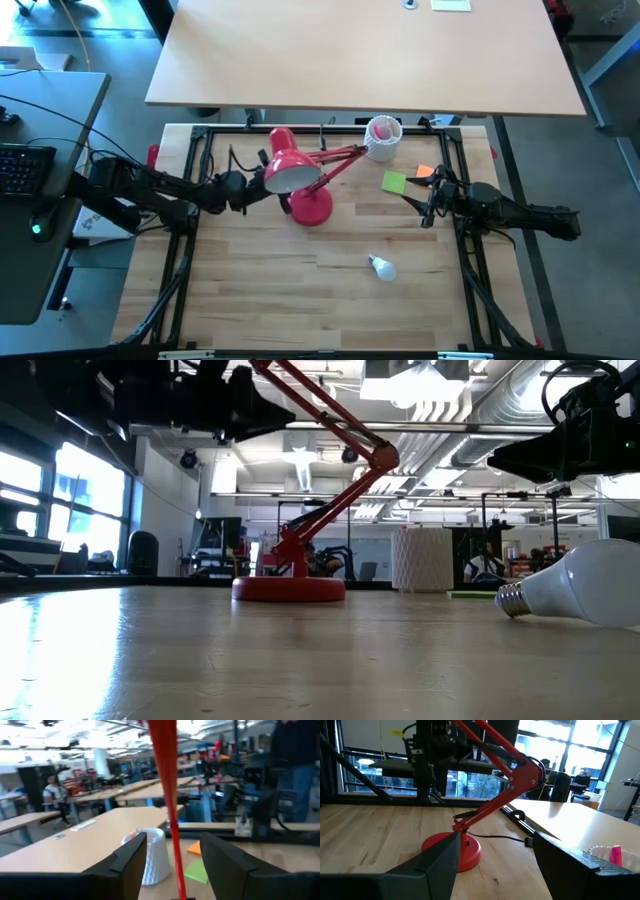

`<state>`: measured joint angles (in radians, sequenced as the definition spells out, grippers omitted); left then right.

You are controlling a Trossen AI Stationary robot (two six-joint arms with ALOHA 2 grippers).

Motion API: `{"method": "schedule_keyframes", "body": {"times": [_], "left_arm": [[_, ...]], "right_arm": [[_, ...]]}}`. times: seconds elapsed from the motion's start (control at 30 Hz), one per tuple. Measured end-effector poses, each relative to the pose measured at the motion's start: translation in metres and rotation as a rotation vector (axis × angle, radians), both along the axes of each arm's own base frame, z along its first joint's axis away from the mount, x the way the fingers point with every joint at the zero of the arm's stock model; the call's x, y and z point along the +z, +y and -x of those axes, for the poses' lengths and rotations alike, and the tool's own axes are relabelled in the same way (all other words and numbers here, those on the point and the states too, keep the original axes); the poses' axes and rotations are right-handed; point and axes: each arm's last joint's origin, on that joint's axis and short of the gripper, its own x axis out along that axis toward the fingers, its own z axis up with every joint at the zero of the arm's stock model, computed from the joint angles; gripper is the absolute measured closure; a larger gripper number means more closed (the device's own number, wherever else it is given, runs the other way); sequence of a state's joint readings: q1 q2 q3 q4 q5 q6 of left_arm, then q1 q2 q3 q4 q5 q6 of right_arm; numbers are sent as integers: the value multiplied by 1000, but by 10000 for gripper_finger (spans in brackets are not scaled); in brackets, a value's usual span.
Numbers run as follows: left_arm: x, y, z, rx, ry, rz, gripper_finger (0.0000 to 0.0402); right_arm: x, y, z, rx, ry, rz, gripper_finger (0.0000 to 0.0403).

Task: Screw lightbulb
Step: Adjust the red lamp

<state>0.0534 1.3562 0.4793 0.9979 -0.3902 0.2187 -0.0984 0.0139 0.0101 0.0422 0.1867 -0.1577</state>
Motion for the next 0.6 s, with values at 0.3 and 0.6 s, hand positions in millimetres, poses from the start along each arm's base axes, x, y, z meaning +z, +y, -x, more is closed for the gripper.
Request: {"method": "schedule_keyframes", "body": {"times": [0.3, 0.6], "left_arm": [[-13, 10, -13, -6, -147, -27, 208], [-5, 11, -17, 2, -281, -129, 208]], "right_arm": [[0, 0, 0, 3, 0, 0, 156], [0, 0, 0, 4, 0, 0, 156]]}}
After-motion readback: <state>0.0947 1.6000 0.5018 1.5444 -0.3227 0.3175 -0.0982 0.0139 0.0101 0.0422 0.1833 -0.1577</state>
